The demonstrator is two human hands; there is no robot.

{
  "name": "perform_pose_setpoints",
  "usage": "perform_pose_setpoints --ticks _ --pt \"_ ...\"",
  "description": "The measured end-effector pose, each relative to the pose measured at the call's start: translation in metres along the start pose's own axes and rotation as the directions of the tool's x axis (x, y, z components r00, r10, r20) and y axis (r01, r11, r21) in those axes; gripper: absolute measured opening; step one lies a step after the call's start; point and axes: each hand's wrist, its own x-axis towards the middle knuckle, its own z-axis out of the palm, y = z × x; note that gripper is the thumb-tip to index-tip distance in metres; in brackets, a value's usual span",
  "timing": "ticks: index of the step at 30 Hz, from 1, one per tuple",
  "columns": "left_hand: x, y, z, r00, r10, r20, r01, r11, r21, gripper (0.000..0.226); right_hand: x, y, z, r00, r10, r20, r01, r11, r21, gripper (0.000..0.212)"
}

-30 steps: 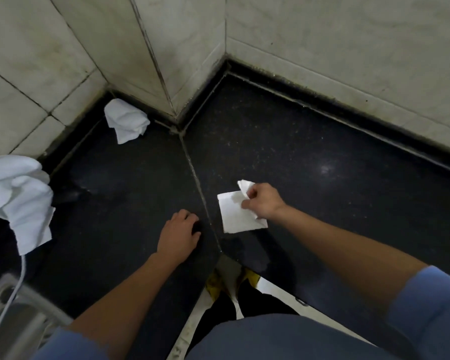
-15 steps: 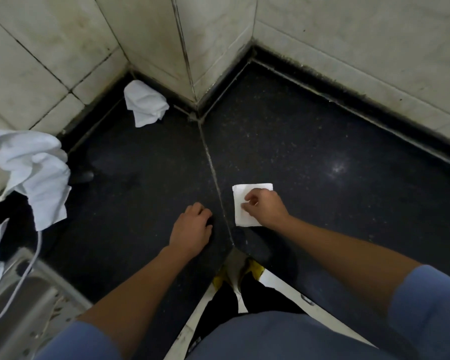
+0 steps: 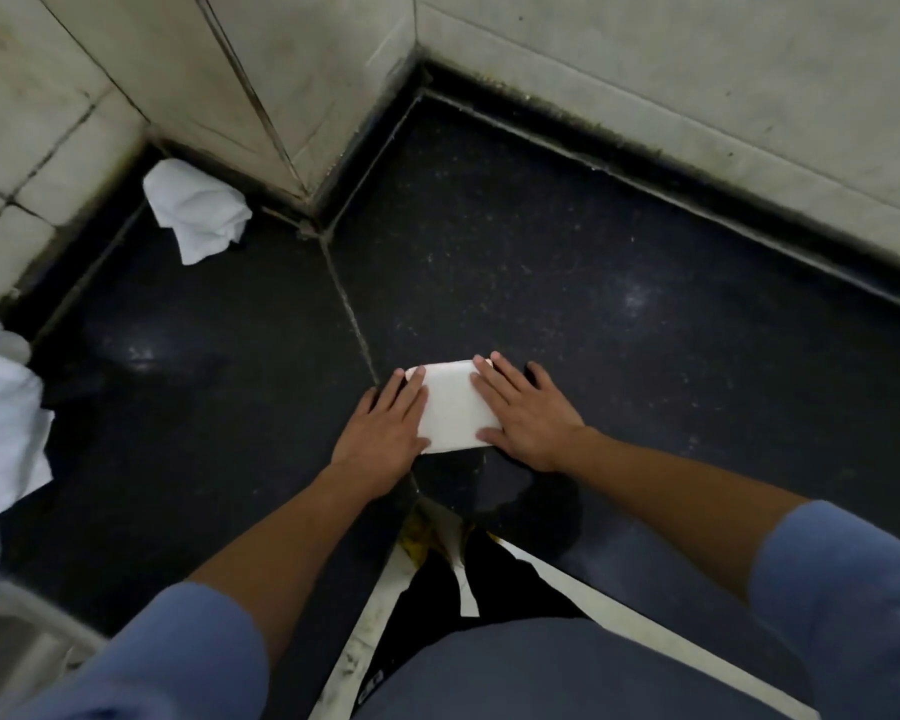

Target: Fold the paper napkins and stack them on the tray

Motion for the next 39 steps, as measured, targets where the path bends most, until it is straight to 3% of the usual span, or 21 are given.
perform_pose_setpoints --ticks 6,15,17,20,24,27,30,34,39 --pt "-0.032 0.011 0.001 0.988 -0.144 -0.059 0.136 0.983 -0.126 0.065 0.032 -0.005 -0.04 0.982 0.027 -0.185 -0.009 0.995 0.097 0.055" --pt "-0.105 0.009 0.021 0.924 -0.379 -0.046 0.356 0.899 -0.255 0.056 0.072 -0.02 -0.07 0.969 0.112 0.222 -0.181 0.929 0.322 0.04" --pt "-0.112 0.007 0.019 0.913 -0.403 -0.07 0.373 0.891 -0.259 0.054 0.066 -0.021 -0.067 0.968 0.101 0.23 -0.194 0.883 0.427 0.036" --pt "-0.113 0.0 0.014 0.91 -0.399 -0.111 0.361 0.897 -0.255 0.052 0.042 -0.022 -0.068 0.991 0.096 0.095 -0.132 0.838 0.53 0.019" --pt "-0.103 -0.008 -0.004 0.93 -0.318 -0.182 0.277 0.935 -0.221 0.046 -0.006 -0.02 -0.075 0.981 0.17 -0.092 -0.091 0.826 0.556 0.019" --pt "-0.095 -0.005 -0.02 0.949 -0.207 -0.24 0.167 0.97 -0.175 0.044 -0.048 -0.02 -0.075 0.937 0.283 -0.202 -0.132 0.828 0.546 0.033" --pt "-0.088 0.006 -0.032 0.958 -0.068 -0.278 0.046 0.995 -0.087 0.043 -0.099 -0.02 -0.065 0.871 0.42 -0.256 -0.233 0.811 0.536 0.042" --pt "-0.077 0.04 -0.046 0.956 0.137 -0.261 -0.132 0.991 0.037 0.045 -0.179 -0.021 -0.035 0.765 0.57 -0.299 -0.36 0.764 0.535 0.038" --pt "-0.069 0.125 -0.061 0.895 0.385 -0.224 -0.359 0.921 0.149 0.043 -0.29 -0.016 0.012 0.605 0.75 -0.268 -0.537 0.633 0.558 0.032"
